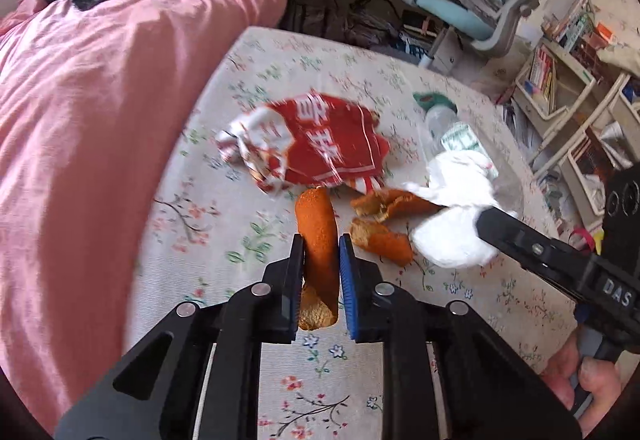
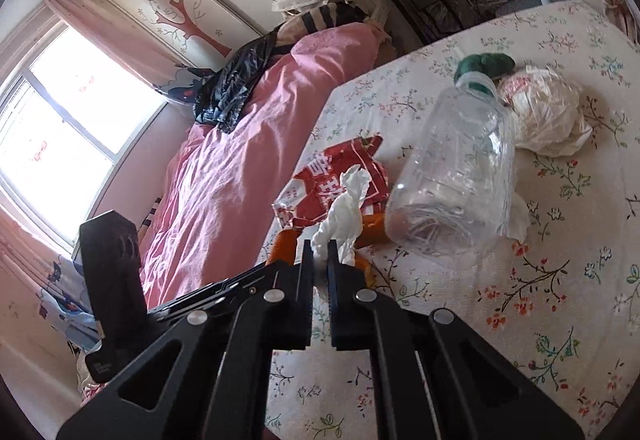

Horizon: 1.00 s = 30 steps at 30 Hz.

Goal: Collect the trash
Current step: 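Grasp an orange peel with the left tool while the right tool grasps a small white tissue, then carry both items to the yellow bin and open the right tool to drop the tissue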

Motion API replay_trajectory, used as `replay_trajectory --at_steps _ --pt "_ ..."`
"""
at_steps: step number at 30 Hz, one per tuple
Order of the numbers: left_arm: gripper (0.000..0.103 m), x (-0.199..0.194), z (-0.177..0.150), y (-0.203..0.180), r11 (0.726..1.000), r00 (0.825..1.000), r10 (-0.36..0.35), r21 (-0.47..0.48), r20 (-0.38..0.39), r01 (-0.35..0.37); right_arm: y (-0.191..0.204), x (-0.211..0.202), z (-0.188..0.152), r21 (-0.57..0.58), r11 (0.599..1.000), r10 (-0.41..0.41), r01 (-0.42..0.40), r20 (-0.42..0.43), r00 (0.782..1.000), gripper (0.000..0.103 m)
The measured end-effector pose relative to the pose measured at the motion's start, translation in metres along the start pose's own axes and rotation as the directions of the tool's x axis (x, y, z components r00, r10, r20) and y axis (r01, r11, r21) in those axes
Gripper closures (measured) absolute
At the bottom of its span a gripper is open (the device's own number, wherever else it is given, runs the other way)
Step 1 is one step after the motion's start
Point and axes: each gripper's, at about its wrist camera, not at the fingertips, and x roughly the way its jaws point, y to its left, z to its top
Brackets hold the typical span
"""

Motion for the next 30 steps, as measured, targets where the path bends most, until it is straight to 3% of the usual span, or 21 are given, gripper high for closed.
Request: replay_trajectory --at_steps 8,16,30 --pt "0.087 -0.029 0.002 0.011 1.0 0.998 -0.01 -0.029 0.062 0.012 0.016 -0.06 0.0 -0.067 0.998 0.023 -0.016 0.101 0.995 0.096" --pt "0.086 -0.05 -0.016 -0.008 0.998 0.995 0.008 0.058 0.098 -0.014 0.016 -0.075 -0.015 -0.043 0.999 0.028 -0.024 0.099 0.995 0.096" --pt "0.086 -0.077 -0.046 -0.021 0.997 0.992 -0.01 0.073 0.126 0.0 0.032 -0.104 -0.069 -0.089 0.995 0.043 -0.037 0.068 0.997 0.096"
